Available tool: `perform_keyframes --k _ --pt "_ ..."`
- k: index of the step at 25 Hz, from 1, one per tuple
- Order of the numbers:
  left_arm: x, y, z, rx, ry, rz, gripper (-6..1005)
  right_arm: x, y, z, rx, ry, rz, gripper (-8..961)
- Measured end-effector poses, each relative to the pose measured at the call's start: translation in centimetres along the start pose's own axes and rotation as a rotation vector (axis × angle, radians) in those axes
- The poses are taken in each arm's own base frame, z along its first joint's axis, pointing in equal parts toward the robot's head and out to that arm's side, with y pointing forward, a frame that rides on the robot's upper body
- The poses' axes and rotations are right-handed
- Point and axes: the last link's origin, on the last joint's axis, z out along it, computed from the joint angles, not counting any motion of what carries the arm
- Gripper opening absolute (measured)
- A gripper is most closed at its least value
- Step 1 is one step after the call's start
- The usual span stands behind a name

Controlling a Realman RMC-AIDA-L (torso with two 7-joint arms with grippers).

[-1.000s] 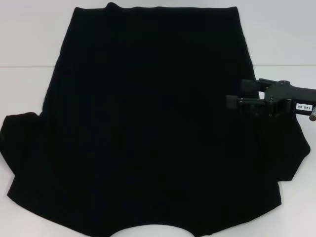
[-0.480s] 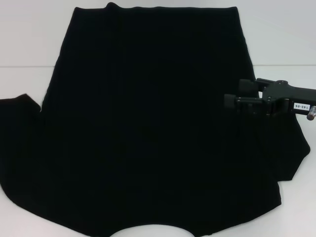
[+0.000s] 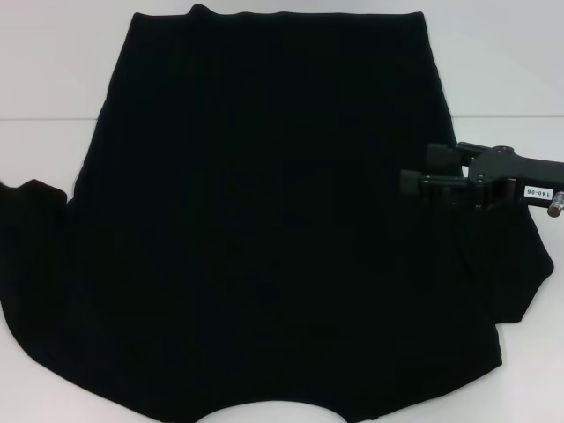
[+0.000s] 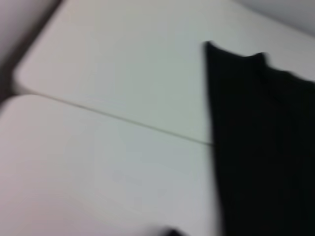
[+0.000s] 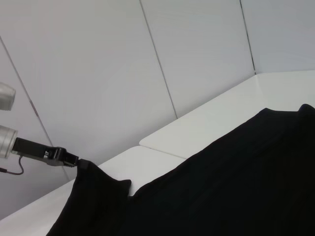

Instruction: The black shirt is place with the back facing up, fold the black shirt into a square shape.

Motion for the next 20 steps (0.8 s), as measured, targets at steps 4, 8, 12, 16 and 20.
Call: perform_keyframes --k 4,8,12,16,20 --pt "0.0 3.1 -0.6 -0.224 -0.004 0.010 30 0.1 0.0 -0.1 0.002 -0.001 0.002 885" --pt "-0.9 7.2 -0.4 -0.445 -0.012 0.050 33 0.1 0.0 -0.1 0.003 -0.002 0.005 882" --pt "-3.0 11.1 1.2 -0.563 -0.036 0.095 35 0.3 0.0 -0.2 0.005 -0.002 0.009 879" --pt "-4.1 12.9 2.1 -0.586 -0.048 0.153 76 0.2 -0.1 -0.3 0.008 -0.004 0.009 876" --pt "-3.8 12.8 2.2 -0.567 -0.038 0.207 155 0.0 -0.4 -0.7 0.018 -0.015 0.012 873"
